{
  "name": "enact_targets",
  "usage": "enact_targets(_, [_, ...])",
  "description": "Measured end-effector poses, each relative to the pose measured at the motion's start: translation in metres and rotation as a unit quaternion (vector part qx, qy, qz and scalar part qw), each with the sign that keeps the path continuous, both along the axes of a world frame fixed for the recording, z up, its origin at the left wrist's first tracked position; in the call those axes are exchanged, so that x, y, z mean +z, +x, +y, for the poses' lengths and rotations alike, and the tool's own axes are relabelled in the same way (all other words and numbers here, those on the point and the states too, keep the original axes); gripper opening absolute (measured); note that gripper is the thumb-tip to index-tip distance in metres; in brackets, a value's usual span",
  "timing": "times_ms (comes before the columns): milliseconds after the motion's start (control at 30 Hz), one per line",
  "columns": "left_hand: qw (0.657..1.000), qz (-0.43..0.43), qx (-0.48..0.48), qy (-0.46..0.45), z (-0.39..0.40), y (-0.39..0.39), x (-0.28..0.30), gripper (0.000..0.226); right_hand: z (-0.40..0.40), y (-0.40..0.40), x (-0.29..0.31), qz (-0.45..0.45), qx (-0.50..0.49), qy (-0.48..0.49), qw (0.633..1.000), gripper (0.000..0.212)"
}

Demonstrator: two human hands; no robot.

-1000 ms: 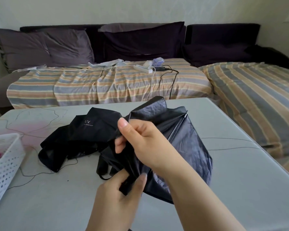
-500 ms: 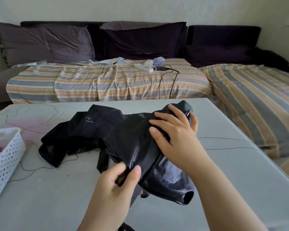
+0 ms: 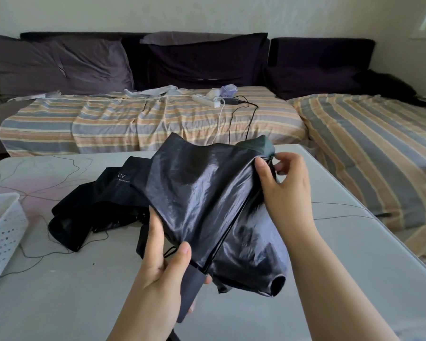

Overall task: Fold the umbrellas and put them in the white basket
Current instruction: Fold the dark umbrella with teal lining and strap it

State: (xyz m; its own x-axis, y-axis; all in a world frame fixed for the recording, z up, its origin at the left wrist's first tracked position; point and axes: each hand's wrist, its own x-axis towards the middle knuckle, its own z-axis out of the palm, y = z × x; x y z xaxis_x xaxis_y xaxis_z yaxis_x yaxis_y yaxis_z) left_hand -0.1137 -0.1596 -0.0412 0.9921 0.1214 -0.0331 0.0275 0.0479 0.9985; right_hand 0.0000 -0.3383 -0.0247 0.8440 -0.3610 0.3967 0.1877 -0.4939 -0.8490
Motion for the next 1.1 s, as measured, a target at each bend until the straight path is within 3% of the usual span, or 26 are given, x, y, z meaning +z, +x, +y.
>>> enact_targets(100, [0.999, -0.030, -0.026, -0.013, -0.002, 0.000, 0.001, 0.079, -0.003, 0.002, 0.002, 0.034, 0.049, 0.083, 0.995, 0.029])
enact_targets(267, [0.999, -0.026, -0.044, 0.007, 0.004, 0.002, -0.001, 0.080, -0.012, 0.003, 0.003, 0.016, 0.107, 0.200, 0.974, 0.020])
enact_targets(467, [0.995, -0.037, -0.085, 0.027, 0.003, 0.005, -0.002, 0.045, -0.014, 0.002, 0.003, 0.037, 0.124, 0.216, 0.968, 0.032])
enact_targets(667, [0.995, -0.011, -0.078, -0.063, 0.004, 0.007, 0.003, 0.034, -0.013, 0.003, 0.006, -0.008, 0.134, 0.256, 0.957, 0.026])
enact_targets(800, [0.993, -0.003, -0.108, -0.043, 0.005, 0.003, 0.005, 0.045, -0.007, 0.005, 0.007, -0.020, 0.075, 0.192, 0.978, 0.023])
enact_targets(967, [0.995, 0.011, -0.045, -0.084, 0.004, 0.007, 0.002, 0.049, -0.008, -0.003, 0.008, -0.023, -0.035, 0.059, 0.997, 0.035])
enact_targets(1033, [0.992, 0.019, -0.015, -0.124, 0.009, 0.014, 0.001, 0.052, -0.009, -0.013, 0.008, -0.041, -0.027, 0.035, 0.998, 0.027])
enact_targets(1100, [0.988, 0.021, 0.017, -0.152, 0.020, 0.020, 0.001, 0.052, -0.005, -0.019, 0.003, -0.006, 0.030, 0.013, 0.999, 0.021])
